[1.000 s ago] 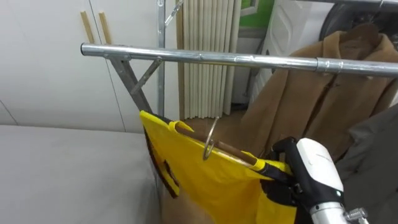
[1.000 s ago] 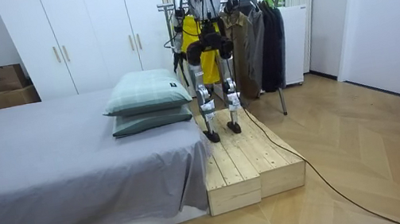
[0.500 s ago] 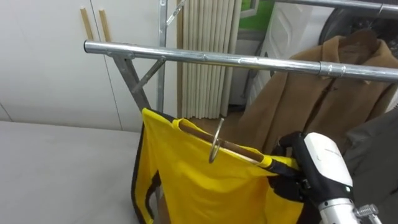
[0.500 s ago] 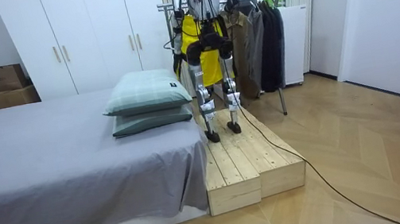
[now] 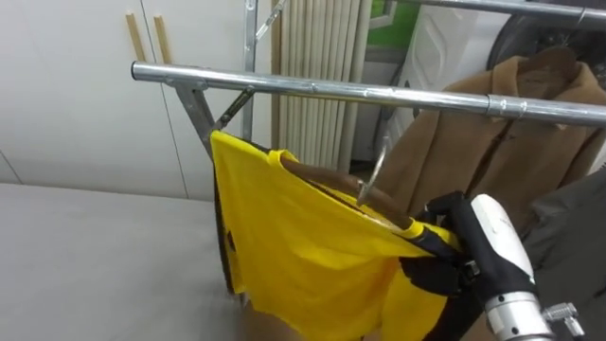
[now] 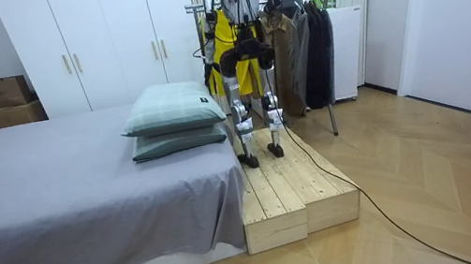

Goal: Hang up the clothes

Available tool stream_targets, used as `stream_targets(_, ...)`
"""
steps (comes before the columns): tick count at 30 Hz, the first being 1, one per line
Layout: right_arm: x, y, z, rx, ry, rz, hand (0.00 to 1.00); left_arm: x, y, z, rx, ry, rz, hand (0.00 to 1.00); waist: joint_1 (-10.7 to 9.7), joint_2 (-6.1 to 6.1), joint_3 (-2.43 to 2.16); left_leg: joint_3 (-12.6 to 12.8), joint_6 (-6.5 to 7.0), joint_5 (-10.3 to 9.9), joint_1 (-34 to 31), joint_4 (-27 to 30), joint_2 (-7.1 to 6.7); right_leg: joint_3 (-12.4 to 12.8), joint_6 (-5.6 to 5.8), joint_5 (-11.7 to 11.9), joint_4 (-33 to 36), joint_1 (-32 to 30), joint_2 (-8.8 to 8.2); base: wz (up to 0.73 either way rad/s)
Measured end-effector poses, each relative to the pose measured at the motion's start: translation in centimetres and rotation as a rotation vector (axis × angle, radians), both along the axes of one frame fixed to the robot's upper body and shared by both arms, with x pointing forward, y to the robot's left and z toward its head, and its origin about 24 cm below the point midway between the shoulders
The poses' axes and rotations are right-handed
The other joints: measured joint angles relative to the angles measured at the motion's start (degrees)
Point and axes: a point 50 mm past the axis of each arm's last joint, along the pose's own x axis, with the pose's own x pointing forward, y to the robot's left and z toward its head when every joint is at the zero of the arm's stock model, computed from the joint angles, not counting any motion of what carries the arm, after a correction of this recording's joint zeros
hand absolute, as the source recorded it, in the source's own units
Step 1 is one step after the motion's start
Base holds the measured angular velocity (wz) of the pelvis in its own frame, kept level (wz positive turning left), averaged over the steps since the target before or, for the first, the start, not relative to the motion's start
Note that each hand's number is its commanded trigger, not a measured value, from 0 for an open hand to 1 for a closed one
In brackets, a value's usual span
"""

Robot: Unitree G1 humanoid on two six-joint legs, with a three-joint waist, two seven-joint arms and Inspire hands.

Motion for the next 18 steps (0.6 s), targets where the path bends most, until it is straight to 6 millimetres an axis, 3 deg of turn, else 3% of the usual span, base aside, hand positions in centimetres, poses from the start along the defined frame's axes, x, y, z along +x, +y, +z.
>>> stream_targets(8, 2.3, -0.2, -0.8, 0.17, 0.132, 0.04, 1.0, -0.1, -0.1, -0.1, -0.002, 0.003, 0.006, 0.0, 0.1, -0.74, 0.02, -0.2, -0.23, 0.1, 0.0, 0.0, 0.02, -0.4, -0.06, 0.0, -0.1, -0.3, 0.0, 0.0)
stream_targets(12, 3.3, -0.5, -0.1, 0.184, 0.125, 0.043, 1.0, 0.0, -0.1, 0.0, -0.007, -0.001, 0.013, 0.0, 2.0, -1.96, -0.14, -0.4, -0.37, 0.2, 0.1, 0.0, 0.12, -0.6, -0.18, 0.1, -0.1, -0.2, 0.11, 0.0)
stream_targets(18, 4.5, -2.0, 1.2, 0.134, 0.113, 0.023, 1.0, -0.2, 0.4, 0.0, -0.001, 0.005, 0.039, 0.0, 4.5, -2.31, -0.06, -1.1, -0.38, 0.2, 0.9, -0.6, 0.22, -3.1, -0.53, 0.3, 0.0, 0.4, -0.13, -0.09)
